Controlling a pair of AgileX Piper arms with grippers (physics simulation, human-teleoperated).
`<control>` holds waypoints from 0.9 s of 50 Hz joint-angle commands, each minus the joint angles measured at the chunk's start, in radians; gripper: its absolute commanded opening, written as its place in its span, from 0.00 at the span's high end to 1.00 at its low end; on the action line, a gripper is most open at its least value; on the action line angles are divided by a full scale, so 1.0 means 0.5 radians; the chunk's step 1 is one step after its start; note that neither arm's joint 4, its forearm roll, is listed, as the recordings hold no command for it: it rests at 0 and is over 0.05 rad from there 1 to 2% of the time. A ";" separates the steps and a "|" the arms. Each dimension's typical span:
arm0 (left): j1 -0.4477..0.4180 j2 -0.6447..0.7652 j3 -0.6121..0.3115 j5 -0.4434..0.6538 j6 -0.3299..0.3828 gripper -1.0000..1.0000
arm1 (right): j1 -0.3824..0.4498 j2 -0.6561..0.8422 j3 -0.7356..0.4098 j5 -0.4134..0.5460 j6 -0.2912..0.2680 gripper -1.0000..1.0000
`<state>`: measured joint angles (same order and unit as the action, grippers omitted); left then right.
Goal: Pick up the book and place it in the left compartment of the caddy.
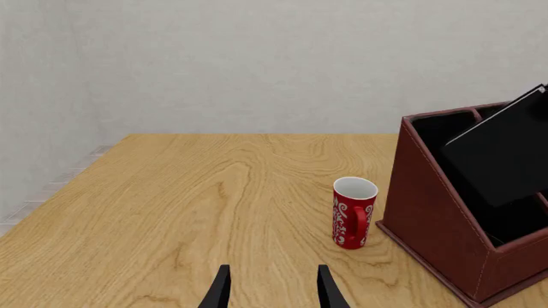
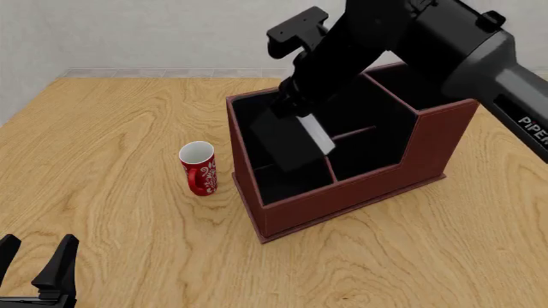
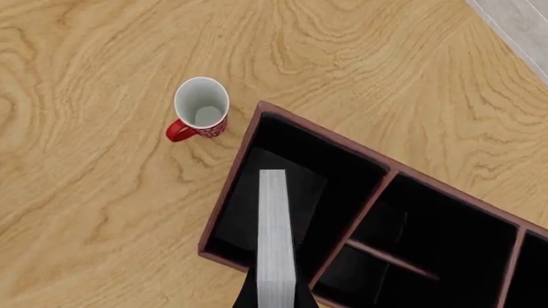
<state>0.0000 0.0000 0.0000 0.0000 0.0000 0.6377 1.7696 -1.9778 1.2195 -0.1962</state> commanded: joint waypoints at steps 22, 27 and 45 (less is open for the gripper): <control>0.000 0.000 0.000 0.000 0.000 0.00 | 0.054 0.017 0.272 -0.262 0.141 1.00; 0.000 0.000 0.000 0.000 0.000 0.00 | 0.051 0.027 0.301 -0.295 0.148 1.00; 0.000 0.000 0.000 0.000 0.000 0.00 | -0.004 0.053 0.373 -0.379 0.156 1.00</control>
<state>0.0000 0.0000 0.0000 0.0000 0.0000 0.6432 1.7982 -1.8093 1.0585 -0.1444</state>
